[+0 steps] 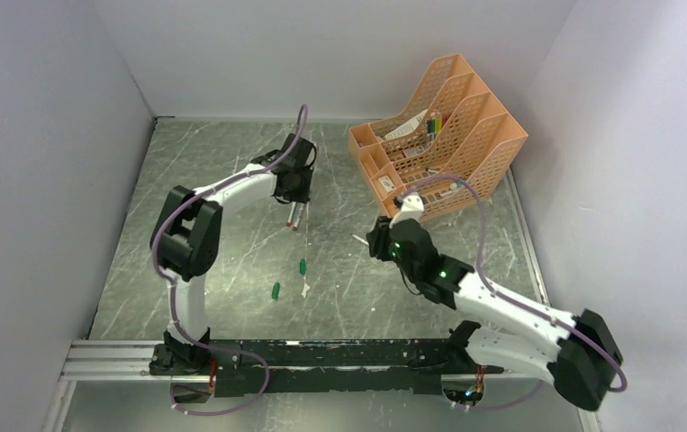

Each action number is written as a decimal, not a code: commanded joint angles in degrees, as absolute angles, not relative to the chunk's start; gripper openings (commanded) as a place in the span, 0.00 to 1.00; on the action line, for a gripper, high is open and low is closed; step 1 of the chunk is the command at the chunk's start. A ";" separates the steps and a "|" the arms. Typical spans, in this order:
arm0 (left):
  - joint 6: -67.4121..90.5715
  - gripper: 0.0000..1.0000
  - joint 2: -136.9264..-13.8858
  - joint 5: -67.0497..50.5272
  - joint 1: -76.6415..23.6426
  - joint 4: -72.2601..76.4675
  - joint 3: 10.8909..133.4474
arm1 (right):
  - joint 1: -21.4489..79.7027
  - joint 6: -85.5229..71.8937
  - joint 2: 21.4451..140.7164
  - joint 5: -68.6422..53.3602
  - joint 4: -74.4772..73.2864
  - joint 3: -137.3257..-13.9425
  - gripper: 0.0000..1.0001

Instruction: Insert the pens into the pen caps

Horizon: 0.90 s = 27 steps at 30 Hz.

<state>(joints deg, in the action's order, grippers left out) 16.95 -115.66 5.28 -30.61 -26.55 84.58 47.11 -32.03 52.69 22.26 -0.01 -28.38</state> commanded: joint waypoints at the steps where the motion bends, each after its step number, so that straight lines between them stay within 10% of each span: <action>1: 16.98 0.29 -105.77 3.12 -30.98 -24.60 84.00 | 45.97 -25.12 64.50 25.07 -11.26 -37.44 0.38; 27: 13.62 0.31 -79.87 -7.37 -30.23 -20.04 71.32 | 40.91 -13.60 93.58 13.81 -7.91 -47.29 0.53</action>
<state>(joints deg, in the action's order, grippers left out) 14.57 -80.55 -5.04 -30.52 -20.95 71.77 41.47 -15.11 91.85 14.76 -8.16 -46.28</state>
